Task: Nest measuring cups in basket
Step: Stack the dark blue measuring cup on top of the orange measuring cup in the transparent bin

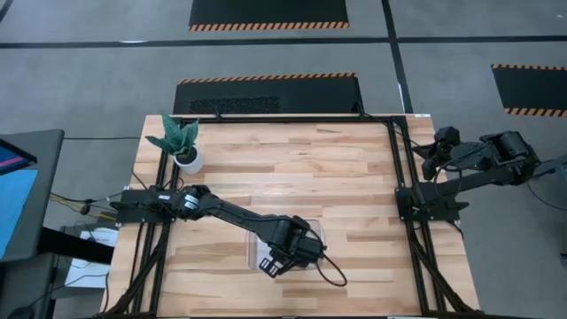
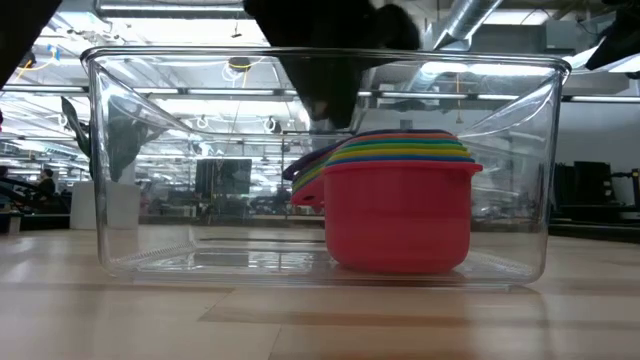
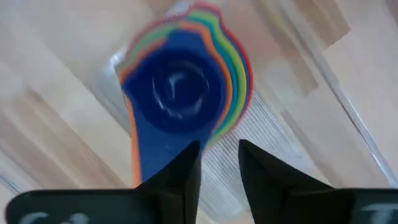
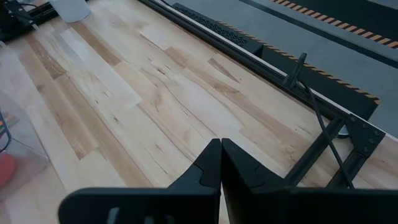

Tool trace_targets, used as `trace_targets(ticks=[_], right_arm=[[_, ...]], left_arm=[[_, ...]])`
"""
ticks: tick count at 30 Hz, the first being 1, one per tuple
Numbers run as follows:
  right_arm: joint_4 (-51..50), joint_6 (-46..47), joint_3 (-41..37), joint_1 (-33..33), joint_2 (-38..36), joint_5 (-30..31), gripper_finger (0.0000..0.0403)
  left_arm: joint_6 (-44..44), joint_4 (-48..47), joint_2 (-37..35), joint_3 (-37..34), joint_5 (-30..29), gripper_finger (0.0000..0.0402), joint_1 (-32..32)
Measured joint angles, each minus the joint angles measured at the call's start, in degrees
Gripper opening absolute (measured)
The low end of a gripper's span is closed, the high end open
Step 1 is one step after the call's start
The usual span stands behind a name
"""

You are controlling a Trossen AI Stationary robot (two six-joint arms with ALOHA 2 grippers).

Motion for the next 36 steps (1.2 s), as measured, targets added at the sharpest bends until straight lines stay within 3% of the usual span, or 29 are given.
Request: trace_targets(ticks=[8,21,30,36], right_arm=[[0.01,0.03,0.0,0.0,-0.01,0.0,0.0026],[-0.1,0.05,0.0,-0.01,0.0,0.0,0.0026],[-0.67,0.05,0.0,-0.02,0.0,0.02,0.0026],[-1.1,0.03,0.0,-0.01,-0.01,0.02,0.0026]], left_arm=[[-13.78,-2.8,-0.04,0.0,3.27,0.0009,0.6],[-14.97,-6.73,-0.39,-0.2,7.84,0.0,1.63],[-16.04,-10.86,-1.2,-0.21,4.85,0.0,2.68],[-16.88,-5.18,-2.75,-4.63,3.52,0.0,2.56]])
